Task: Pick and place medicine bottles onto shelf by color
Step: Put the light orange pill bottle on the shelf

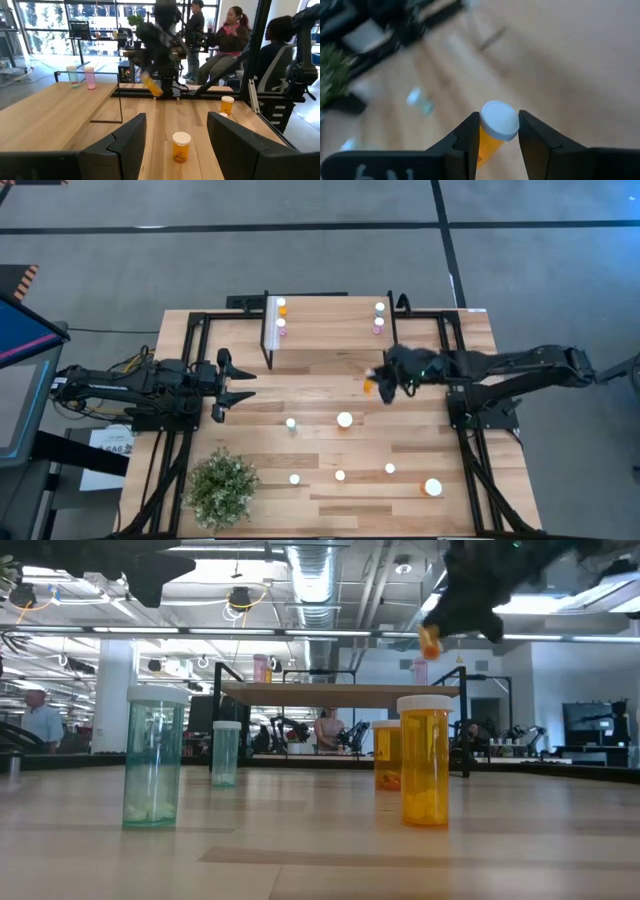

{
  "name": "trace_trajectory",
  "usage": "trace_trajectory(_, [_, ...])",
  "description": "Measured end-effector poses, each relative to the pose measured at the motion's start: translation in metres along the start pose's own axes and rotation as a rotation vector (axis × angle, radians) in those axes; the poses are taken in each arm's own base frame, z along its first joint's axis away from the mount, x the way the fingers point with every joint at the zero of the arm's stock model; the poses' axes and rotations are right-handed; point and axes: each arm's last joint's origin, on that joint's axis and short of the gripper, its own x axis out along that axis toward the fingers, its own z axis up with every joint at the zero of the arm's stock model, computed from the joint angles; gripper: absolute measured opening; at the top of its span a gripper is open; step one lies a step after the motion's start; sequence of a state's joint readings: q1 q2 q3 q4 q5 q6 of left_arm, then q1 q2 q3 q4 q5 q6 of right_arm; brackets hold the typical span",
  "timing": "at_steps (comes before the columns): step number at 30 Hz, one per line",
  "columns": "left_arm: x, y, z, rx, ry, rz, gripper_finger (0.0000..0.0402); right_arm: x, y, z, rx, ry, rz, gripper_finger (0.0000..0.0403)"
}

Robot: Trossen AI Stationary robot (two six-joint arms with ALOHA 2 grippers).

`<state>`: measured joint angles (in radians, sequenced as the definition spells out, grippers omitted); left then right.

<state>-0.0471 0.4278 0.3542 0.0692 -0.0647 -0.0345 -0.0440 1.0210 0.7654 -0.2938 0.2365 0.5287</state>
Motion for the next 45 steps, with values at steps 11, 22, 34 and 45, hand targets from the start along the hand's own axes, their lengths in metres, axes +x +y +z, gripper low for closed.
trace_trajectory(11, [0.000,0.000,0.001,0.007,-0.010,0.000,0.0199,-0.011,-0.020,0.083,-0.217,-0.425,-0.165,0.0134])
trace_trajectory(22, [0.000,0.000,0.001,0.011,-0.012,0.000,0.0199,0.045,-0.058,0.124,-0.279,-0.330,-0.326,0.0134])
trace_trajectory(34, [0.000,0.000,0.001,0.012,-0.009,0.002,0.0199,0.098,-0.090,0.124,-0.307,-0.197,-0.418,0.0134])
trace_trajectory(45, [0.000,0.000,0.001,0.012,-0.008,0.003,0.0199,0.120,-0.101,0.115,-0.348,-0.125,-0.439,0.0134])
